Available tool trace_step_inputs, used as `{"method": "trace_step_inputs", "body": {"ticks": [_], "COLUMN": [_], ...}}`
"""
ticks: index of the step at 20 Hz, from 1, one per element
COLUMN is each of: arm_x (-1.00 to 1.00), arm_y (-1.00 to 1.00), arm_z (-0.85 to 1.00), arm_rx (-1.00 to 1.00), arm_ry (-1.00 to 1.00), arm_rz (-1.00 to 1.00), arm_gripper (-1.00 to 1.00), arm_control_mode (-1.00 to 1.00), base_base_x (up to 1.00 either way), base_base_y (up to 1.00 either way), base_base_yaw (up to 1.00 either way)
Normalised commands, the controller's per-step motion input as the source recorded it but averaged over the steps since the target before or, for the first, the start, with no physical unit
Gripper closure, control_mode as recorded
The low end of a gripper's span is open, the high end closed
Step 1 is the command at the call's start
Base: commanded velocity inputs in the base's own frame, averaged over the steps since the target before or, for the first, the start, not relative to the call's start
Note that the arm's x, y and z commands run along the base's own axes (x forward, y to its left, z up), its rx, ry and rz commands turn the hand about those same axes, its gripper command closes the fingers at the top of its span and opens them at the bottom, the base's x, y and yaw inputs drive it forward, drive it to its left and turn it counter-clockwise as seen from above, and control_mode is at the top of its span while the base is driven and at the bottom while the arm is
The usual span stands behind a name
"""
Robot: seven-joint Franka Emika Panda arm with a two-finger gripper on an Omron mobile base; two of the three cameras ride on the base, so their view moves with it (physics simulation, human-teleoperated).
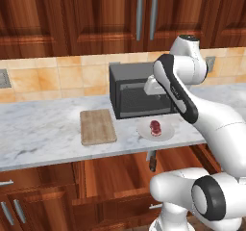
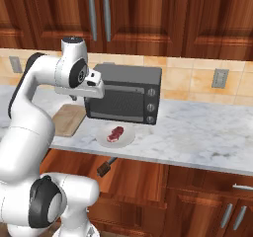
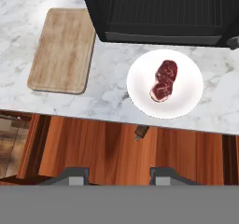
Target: Pick up the knife from the drawer and place it on the cutting board. Then place the meat from the plate to the cutting board.
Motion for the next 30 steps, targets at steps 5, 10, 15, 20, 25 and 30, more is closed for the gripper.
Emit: {"method": "trace_step_inputs", "body": {"ticks": [5,10,15,20,25,30], "arm_x": [-0.27,-0.47,-0.49,-0.5,-0.6,-0.39], "arm_y": [0.0,0.0,0.0,0.0,0.02,0.0], "arm_z": [0.0,0.0,0.01,-0.05,-0.1,-0.11], "arm_rx": [0.0,0.0,0.0,-0.02,-0.08,0.0], "arm_ry": [-0.08,-0.11,0.03,0.09,0.03,0.01], "arm_rz": [0.0,0.0,0.0,0.0,0.0,0.0], "arm_gripper": [-1.0,-1.0,-1.0,-1.0,-1.0,-1.0], "arm_control_mode": [-1.0,-1.0,-1.0,-1.0,-1.0,-1.0], "base_base_x": [0.0,0.0,0.0,0.0,0.0,0.0], "base_base_y": [0.0,0.0,0.0,0.0,0.0,0.0], "base_base_yaw": [0.0,0.0,0.0,0.0,0.0,0.0]}}
